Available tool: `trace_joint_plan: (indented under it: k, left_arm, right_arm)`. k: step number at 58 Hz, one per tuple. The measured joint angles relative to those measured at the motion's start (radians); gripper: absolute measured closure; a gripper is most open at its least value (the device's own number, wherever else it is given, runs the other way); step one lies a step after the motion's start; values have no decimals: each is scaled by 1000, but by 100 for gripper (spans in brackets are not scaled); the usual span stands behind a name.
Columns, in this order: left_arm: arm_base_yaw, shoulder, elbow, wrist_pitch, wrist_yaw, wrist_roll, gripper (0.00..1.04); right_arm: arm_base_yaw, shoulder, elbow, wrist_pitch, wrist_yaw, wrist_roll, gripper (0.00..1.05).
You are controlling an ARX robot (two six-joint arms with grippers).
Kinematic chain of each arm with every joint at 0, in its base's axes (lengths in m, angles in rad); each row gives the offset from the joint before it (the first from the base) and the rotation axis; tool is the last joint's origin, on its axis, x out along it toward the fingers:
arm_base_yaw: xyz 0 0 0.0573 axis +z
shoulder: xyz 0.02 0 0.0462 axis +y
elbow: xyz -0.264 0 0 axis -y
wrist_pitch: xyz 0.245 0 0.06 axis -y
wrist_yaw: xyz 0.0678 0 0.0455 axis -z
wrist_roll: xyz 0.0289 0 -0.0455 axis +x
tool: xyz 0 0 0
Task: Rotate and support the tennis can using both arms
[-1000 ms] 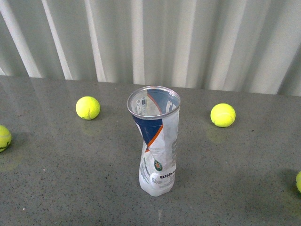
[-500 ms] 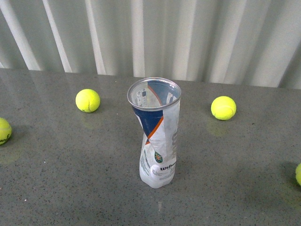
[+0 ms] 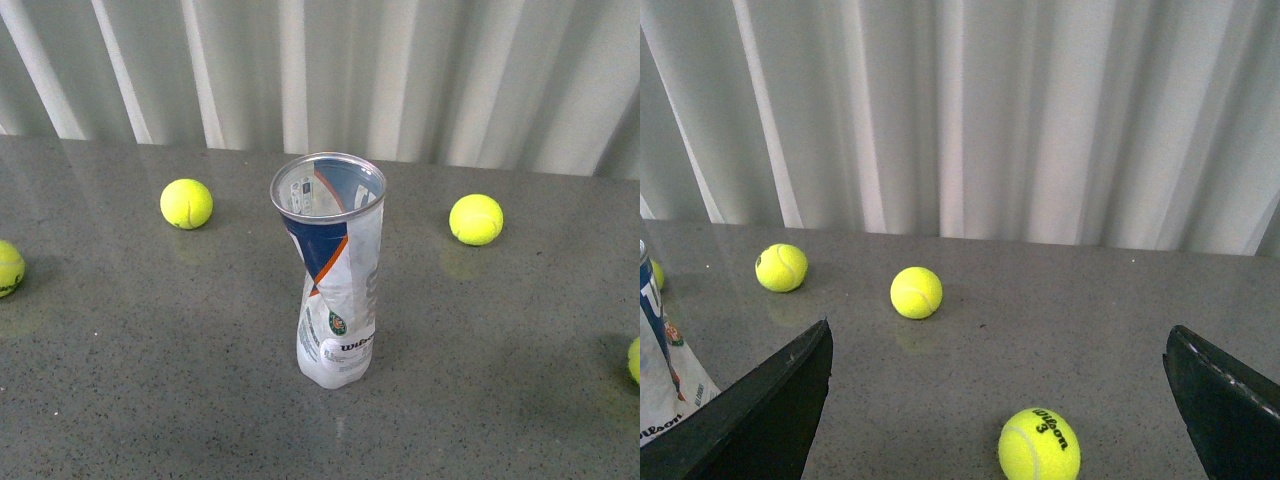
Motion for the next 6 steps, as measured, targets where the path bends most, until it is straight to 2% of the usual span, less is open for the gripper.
trace_joint_plan:
  k: [6]
  left_arm:
    - [0, 0, 0, 0, 0, 0, 7]
  right_arm:
    - [0, 0, 0, 0, 0, 0, 7]
